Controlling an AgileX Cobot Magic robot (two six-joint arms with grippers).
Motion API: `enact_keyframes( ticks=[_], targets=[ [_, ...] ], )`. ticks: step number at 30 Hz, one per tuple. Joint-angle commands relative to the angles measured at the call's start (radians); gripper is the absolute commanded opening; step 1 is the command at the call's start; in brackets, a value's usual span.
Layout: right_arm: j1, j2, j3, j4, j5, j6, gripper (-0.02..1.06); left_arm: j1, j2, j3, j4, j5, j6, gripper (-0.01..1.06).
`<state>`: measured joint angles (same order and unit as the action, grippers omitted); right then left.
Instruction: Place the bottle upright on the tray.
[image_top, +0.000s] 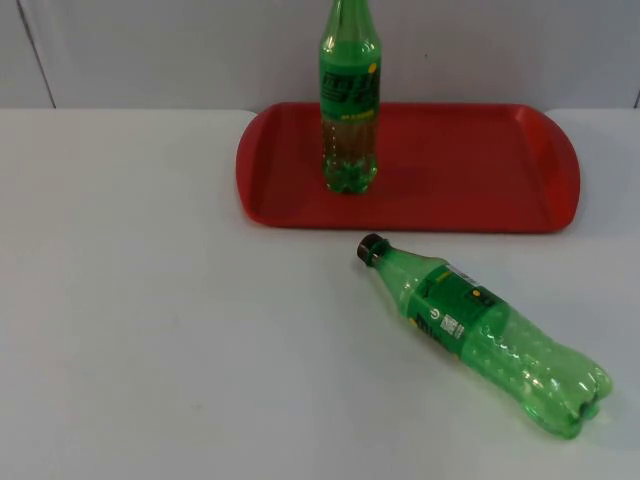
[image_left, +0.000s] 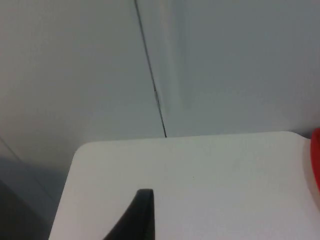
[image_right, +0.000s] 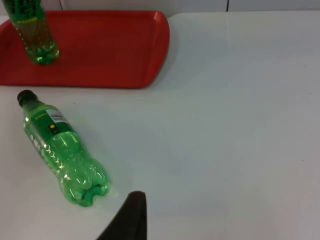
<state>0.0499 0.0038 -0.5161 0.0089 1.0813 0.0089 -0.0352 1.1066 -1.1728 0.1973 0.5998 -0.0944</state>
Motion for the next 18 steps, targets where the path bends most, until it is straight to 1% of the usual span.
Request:
enact_keyframes(
  ticks=[1,2,3,7,8,14,15,18],
  targets=[
    [-0.004,-0.004,0.002,0.003,-0.004,0.004,1.05,0.002,-0.033,0.027,-0.018,0.004,0.009,1.05],
    [-0.004,-0.004,0.002,0.003,-0.004,0.004,1.05,0.002,-0.051,0.053,-0.018,0.000,0.009,1.05],
    [-0.004,-0.004,0.002,0.003,-0.004,0.004,1.05,0.002,-0.051,0.053,-0.018,0.000,0.009,1.05],
    [-0.004,-0.004,0.002,0.003,-0.004,0.004,1.05,0.002,-0.141,0.166,-0.027,-0.006,0.009,1.05],
    [-0.004,-0.004,0.002,0.003,-0.004,0.004,1.05,0.002,-0.141,0.166,-0.027,-0.006,0.009,1.05],
    [-0.004,-0.004,0.002,0.003,-0.004,0.004,1.05,0.002,-0.272,0.304,-0.033,-0.014,0.009,1.05],
    [-0.004,-0.004,0.002,0.003,-0.004,0.004,1.05,0.002,-0.272,0.304,-0.033,-0.014,0.009,1.05],
    [-0.004,-0.004,0.002,0.003,-0.004,0.004,1.05,0.002,-0.348,0.357,-0.039,-0.011,0.009,1.05]
  ],
)
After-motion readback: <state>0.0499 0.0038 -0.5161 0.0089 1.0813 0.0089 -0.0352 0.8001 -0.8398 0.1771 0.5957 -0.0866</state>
